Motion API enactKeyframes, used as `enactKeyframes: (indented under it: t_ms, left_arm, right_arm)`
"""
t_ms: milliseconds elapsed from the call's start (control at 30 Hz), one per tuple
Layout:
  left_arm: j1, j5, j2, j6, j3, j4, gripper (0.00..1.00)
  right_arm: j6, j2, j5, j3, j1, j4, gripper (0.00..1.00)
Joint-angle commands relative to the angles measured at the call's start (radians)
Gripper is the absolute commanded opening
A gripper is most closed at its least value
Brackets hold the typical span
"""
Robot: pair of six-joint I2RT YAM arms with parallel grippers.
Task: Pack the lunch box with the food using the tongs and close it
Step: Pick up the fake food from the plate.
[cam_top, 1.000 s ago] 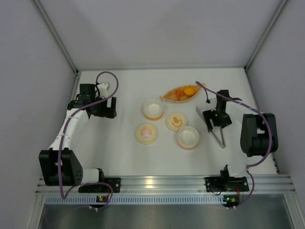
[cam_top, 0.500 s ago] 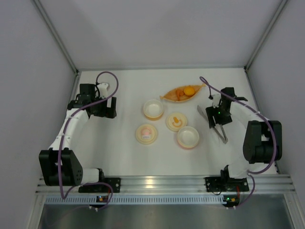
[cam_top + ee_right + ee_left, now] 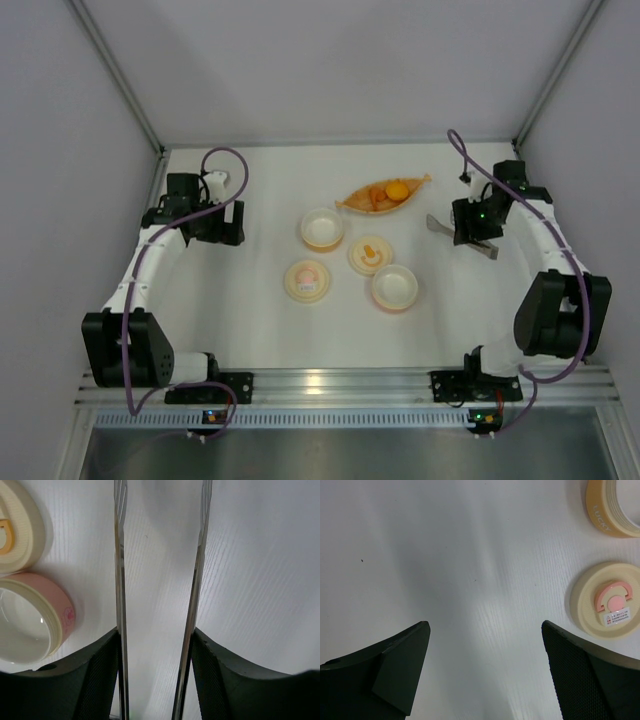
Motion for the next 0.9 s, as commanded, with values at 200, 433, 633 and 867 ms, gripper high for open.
enactKeyframes:
  t_ms: [200,433,633,867]
  left_arm:
    - [-0.003,0.023,0.011,-0.005,0.057,0.017,0.98]
    - [-0.001,0.061,0.002,-0.005,0.072,0.002,0.98]
    - [-0.001,0.086,-0.003,-0.003,0.074,-0.009,0.98]
    - [-0.001,0.083,0.002,0.003,0.082,-0.015,0.98]
  right_arm:
    - [-0.055,-0.137,-0.116,0.155,-0.022,-0.134,0.54]
    - [-0.071,-0.131,-0.214,0.251,-0.019,-0.165,0.54]
    - [-0.05,-0.068,-0.277,0.316,0.007,-0.136,0.54]
    - [-0.05,0.029,-0.263,0.388,0.105,-0.108,0.52]
